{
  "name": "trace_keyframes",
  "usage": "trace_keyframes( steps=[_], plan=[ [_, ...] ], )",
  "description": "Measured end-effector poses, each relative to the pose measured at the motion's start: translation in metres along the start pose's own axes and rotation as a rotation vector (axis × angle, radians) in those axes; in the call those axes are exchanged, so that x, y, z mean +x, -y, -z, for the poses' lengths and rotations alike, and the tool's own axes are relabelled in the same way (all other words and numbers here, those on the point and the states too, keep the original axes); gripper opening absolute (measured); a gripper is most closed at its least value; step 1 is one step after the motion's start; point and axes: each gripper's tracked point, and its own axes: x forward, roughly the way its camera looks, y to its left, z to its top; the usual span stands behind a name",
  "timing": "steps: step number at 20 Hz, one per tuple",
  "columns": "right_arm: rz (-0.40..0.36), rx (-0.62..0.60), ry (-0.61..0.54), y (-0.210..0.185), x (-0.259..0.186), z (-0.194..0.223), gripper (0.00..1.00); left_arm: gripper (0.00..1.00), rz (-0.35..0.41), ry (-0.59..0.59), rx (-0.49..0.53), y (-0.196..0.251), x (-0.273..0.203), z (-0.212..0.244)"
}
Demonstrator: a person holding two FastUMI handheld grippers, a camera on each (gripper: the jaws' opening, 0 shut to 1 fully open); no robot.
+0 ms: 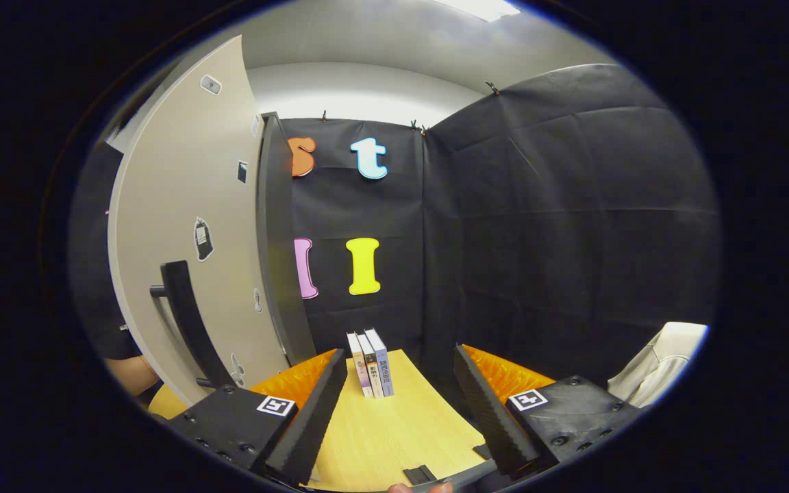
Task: Open the cabinet door with the right hand, grasp the bottle in the cabinet with the left hand and place it on the coaster, then close the cabinet door with the right hand.
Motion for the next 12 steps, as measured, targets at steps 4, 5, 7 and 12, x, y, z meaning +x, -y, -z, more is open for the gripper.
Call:
trace_keyframes(
  steps=[4, 5, 7, 12],
  plan=[
    [0.010, -0.013, -0.019, 0.012, 0.008, 0.007, 0.97, 0.94, -0.001, -0.007, -0.059, 0.007, 0.029, 0.000],
    [0.010, -0.020, -0.018, 0.014, 0.008, 0.007, 0.97, 0.93, 0.001, -0.002, -0.075, 0.008, 0.035, -0.002],
    [0.012, -0.024, -0.019, 0.017, 0.010, 0.007, 0.97, 0.93, 0.006, 0.007, -0.089, 0.009, 0.046, -0.006],
    [0.011, -0.042, -0.022, 0.017, 0.006, 0.009, 0.97, 0.79, 0.067, 0.013, -0.084, 0.018, 0.053, -0.009]
  ],
)
